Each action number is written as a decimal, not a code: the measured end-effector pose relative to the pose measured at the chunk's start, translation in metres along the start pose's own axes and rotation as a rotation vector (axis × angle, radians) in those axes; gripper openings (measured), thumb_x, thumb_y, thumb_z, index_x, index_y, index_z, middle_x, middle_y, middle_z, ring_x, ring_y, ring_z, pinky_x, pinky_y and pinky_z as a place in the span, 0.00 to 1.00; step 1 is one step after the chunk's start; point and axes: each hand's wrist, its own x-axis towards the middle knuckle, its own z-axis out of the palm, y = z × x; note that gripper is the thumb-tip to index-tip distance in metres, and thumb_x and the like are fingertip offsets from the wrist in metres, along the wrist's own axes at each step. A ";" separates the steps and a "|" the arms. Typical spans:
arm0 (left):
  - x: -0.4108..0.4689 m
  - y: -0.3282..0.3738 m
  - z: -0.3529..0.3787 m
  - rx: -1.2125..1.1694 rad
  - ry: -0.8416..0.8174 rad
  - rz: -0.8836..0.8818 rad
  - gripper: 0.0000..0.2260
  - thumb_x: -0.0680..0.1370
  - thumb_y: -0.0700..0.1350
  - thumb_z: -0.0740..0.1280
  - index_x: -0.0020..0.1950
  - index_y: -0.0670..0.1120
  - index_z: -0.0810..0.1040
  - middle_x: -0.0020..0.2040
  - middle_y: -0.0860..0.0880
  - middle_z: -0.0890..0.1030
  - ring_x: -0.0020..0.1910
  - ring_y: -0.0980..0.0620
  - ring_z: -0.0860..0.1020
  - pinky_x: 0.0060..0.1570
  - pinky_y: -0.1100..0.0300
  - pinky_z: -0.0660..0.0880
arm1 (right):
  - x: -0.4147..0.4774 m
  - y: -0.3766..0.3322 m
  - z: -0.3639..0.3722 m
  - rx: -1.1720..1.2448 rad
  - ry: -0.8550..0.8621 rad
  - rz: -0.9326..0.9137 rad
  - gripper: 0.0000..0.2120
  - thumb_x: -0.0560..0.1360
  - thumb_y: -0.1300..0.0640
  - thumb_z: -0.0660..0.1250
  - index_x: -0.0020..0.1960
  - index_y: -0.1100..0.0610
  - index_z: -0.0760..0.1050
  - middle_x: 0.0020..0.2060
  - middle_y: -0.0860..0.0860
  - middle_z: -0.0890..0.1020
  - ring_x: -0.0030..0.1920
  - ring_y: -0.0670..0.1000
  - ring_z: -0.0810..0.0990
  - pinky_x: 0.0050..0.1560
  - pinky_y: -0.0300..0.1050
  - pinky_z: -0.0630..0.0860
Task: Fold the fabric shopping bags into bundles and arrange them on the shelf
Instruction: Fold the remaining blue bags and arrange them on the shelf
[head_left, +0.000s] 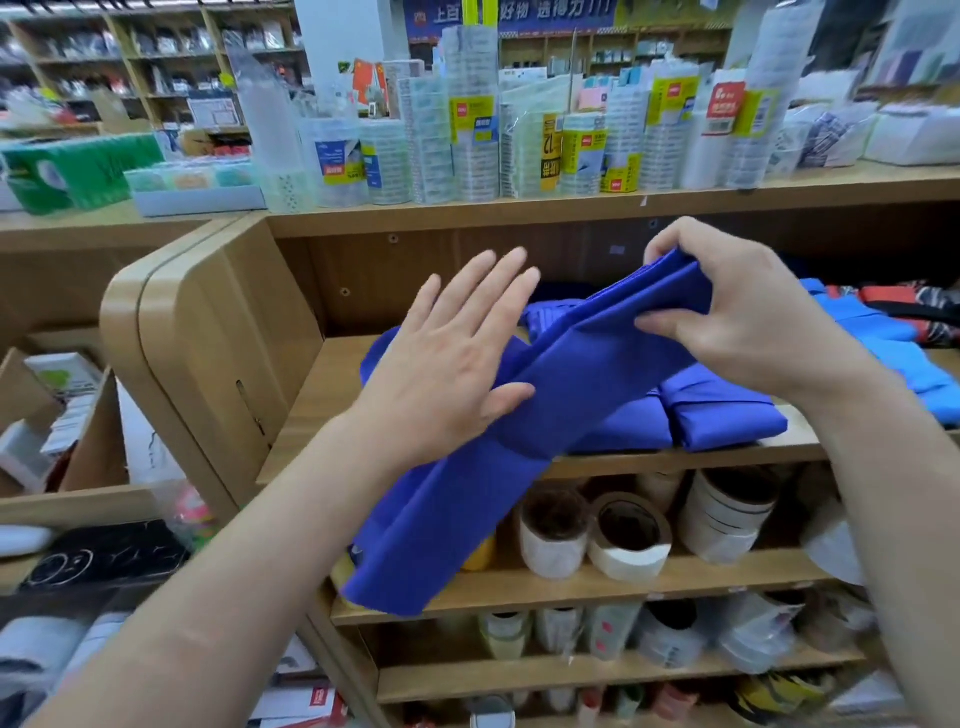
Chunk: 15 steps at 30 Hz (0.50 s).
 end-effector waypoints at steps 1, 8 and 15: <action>0.007 0.000 -0.006 0.034 -0.061 0.003 0.36 0.75 0.61 0.66 0.79 0.49 0.57 0.80 0.51 0.55 0.79 0.50 0.50 0.76 0.44 0.49 | 0.003 -0.007 -0.003 -0.023 -0.021 -0.046 0.15 0.70 0.66 0.74 0.48 0.53 0.71 0.39 0.41 0.76 0.41 0.40 0.74 0.40 0.28 0.66; -0.010 -0.016 -0.022 -0.465 -0.213 -0.159 0.07 0.79 0.53 0.64 0.53 0.52 0.78 0.47 0.58 0.83 0.48 0.55 0.80 0.48 0.53 0.76 | 0.026 -0.036 -0.006 -0.013 0.063 -0.170 0.17 0.69 0.54 0.75 0.55 0.52 0.74 0.46 0.45 0.76 0.46 0.45 0.73 0.52 0.47 0.74; -0.052 -0.024 -0.016 -0.996 0.193 -0.523 0.11 0.81 0.38 0.63 0.52 0.56 0.77 0.39 0.61 0.83 0.35 0.63 0.79 0.35 0.65 0.76 | 0.000 -0.053 0.076 0.807 -0.241 0.348 0.30 0.78 0.57 0.68 0.76 0.49 0.59 0.62 0.53 0.79 0.54 0.44 0.82 0.53 0.40 0.79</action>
